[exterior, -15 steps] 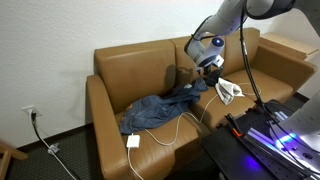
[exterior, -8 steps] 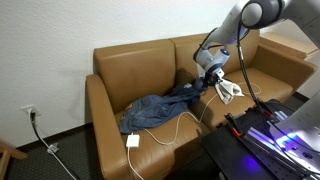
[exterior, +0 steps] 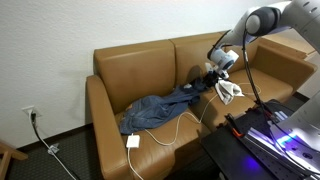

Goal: Spread the jeans on the couch

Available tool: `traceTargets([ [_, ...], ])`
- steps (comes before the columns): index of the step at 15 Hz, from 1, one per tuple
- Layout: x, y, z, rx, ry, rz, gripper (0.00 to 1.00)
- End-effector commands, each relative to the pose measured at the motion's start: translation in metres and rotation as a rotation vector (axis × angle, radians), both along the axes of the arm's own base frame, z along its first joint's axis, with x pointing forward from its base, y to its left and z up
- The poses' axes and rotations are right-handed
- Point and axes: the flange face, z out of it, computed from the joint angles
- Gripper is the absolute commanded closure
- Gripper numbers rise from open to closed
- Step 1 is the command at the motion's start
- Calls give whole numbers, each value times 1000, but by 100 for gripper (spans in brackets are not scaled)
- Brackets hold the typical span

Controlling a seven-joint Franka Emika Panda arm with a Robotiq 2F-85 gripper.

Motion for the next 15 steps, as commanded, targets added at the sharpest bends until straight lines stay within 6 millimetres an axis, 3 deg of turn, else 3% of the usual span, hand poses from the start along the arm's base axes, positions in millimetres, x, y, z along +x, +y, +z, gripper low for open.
traceTargets([
  [1,27,16,-40,203,10,-12,0],
  [4,42,54,-68,367,69,7,0],
  [5,28,42,-52,289,51,0,0],
  [8,37,61,-70,340,70,4,0],
  [10,36,56,-72,260,91,-38,0],
  [15,11,48,-76,129,188,-120,0],
])
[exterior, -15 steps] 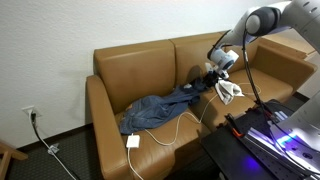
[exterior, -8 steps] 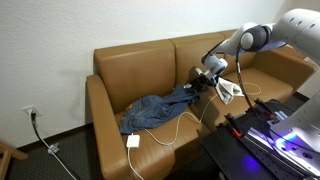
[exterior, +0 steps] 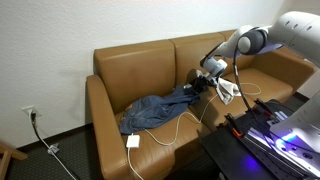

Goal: Spread the jeans on the couch

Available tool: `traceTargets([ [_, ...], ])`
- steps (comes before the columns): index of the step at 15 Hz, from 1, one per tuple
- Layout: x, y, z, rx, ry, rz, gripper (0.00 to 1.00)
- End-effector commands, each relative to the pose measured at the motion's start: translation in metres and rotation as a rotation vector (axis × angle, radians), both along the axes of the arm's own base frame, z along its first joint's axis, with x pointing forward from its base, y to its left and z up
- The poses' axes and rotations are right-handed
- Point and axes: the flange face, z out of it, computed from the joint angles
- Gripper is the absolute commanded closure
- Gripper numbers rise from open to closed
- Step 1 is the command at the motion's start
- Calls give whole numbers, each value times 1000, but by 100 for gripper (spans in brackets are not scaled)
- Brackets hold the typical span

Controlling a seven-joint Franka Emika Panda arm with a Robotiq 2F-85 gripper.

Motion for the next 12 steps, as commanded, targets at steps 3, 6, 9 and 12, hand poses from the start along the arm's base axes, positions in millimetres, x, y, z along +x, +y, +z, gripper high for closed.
traceTargets([
  [3,-28,3,13,-3,113,-6,0],
  [6,-45,-1,49,52,81,11,0],
  [9,-63,-12,81,47,93,2,0],
  [12,-92,-19,91,27,188,4,0],
])
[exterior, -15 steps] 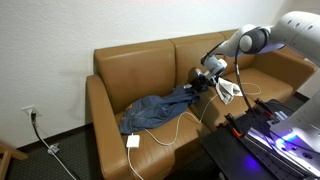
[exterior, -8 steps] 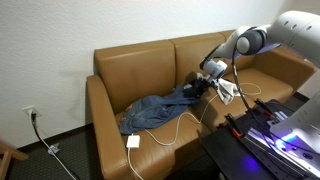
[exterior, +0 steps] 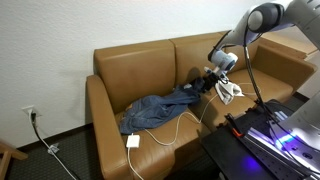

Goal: Spread the jeans on the couch

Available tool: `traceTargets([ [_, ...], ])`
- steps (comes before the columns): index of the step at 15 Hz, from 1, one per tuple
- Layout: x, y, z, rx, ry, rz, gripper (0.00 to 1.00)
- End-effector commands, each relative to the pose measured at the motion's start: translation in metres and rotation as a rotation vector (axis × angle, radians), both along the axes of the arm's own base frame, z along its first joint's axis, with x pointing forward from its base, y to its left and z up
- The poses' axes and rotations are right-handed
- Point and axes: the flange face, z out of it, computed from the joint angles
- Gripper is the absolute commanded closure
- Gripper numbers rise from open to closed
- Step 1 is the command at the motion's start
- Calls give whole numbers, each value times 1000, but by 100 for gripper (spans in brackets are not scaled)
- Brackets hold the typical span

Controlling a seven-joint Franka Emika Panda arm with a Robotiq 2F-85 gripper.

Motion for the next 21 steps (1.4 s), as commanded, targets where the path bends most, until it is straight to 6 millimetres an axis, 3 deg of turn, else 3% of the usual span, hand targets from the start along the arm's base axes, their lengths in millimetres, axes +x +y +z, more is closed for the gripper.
traceTargets([
  [1,-41,-5,14,-3,102,43,0],
  [4,-46,-3,-9,-120,127,121,0],
  [12,-14,22,-107,-453,-133,264,0],
  [14,-8,23,-112,-510,-209,277,0],
  [20,27,25,-92,-479,-454,218,0],
  [21,16,39,-85,-493,-371,267,0],
])
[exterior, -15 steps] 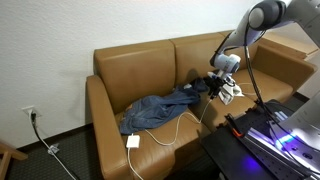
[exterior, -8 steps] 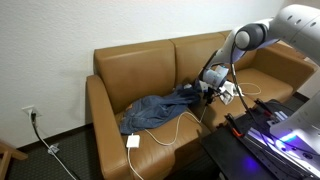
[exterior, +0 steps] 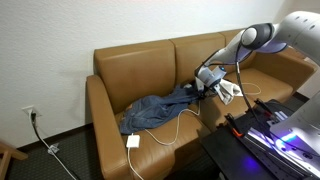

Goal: Spread the jeans on the couch

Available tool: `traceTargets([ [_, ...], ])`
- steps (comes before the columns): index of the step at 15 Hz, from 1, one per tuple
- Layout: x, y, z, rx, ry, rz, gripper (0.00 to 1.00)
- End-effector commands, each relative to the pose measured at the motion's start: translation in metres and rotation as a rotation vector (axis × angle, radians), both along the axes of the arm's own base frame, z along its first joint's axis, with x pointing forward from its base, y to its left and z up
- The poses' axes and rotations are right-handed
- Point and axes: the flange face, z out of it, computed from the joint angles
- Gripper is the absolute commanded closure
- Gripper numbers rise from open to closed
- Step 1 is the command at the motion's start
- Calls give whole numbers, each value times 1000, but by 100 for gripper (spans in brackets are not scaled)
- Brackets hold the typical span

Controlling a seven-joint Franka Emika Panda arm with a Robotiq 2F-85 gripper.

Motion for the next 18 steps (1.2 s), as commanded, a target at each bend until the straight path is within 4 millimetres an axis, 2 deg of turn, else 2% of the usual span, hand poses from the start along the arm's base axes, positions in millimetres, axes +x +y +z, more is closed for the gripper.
traceTargets([
  [1,5,-4,1,20,-32,-4,0],
  [3,8,-15,2,39,-60,-16,0],
  [9,15,-1,4,253,-119,129,0],
  [11,16,0,-1,202,-97,93,0],
  [13,15,-6,-2,222,-100,86,2],
  [14,16,-7,-2,233,-104,92,27],
  [16,17,-7,-3,240,-98,80,29],
  [18,19,-7,-1,241,-110,75,42],
])
